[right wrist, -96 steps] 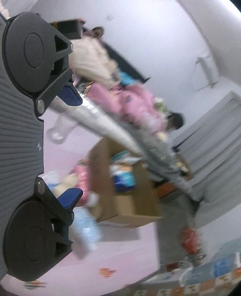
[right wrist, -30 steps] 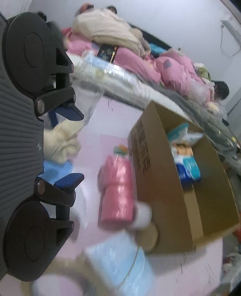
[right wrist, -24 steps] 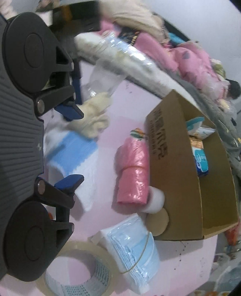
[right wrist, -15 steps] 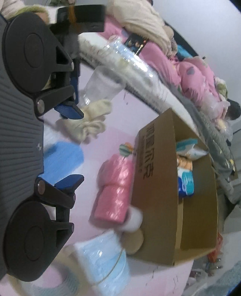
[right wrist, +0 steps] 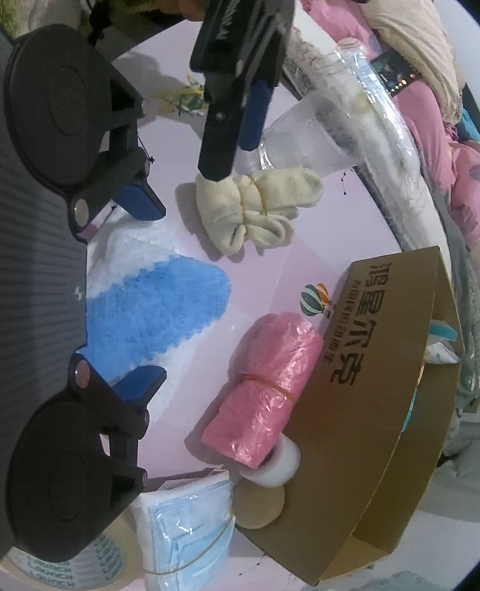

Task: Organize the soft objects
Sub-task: 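Grasp the glove bundle with the left gripper while the right gripper approaches the blue-white towel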

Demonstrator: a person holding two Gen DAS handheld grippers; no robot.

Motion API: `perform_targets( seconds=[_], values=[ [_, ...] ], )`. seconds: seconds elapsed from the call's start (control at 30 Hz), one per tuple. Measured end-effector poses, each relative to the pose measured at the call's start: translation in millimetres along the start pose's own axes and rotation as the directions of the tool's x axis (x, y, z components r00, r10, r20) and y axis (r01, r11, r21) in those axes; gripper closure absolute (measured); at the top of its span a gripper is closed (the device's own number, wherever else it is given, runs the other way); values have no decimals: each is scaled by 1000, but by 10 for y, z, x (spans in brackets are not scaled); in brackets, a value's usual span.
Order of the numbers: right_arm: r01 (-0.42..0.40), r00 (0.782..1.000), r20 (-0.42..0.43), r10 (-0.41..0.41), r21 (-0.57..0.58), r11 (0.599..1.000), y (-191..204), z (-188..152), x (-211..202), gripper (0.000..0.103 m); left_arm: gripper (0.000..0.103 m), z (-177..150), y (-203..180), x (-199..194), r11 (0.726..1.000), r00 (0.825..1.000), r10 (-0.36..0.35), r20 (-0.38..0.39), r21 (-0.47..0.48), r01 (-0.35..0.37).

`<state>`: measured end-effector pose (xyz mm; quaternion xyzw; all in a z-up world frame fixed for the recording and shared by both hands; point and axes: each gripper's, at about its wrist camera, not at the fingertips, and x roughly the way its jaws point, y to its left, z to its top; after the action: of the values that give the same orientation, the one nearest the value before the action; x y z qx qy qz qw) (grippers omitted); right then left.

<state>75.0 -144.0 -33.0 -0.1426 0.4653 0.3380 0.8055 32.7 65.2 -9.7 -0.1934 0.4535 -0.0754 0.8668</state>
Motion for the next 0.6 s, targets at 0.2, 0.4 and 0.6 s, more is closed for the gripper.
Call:
perform_targets(
  seconds=[0.2, 0.4, 0.6],
  values=[
    [9, 1000, 17, -8, -25, 1000, -15, -32, 22, 34, 27, 68, -100, 179, 998, 998, 61, -4, -13, -61],
    [2, 999, 33, -1, -18, 1000, -125, -21, 26, 33, 41, 72, -131, 303, 990, 990, 143, -22, -9, -143],
    [-27, 999, 27, 28, -30, 999, -119, -51, 60, 33, 48, 66, -169, 331, 987, 987, 162, -17, -2, -162]
  ],
)
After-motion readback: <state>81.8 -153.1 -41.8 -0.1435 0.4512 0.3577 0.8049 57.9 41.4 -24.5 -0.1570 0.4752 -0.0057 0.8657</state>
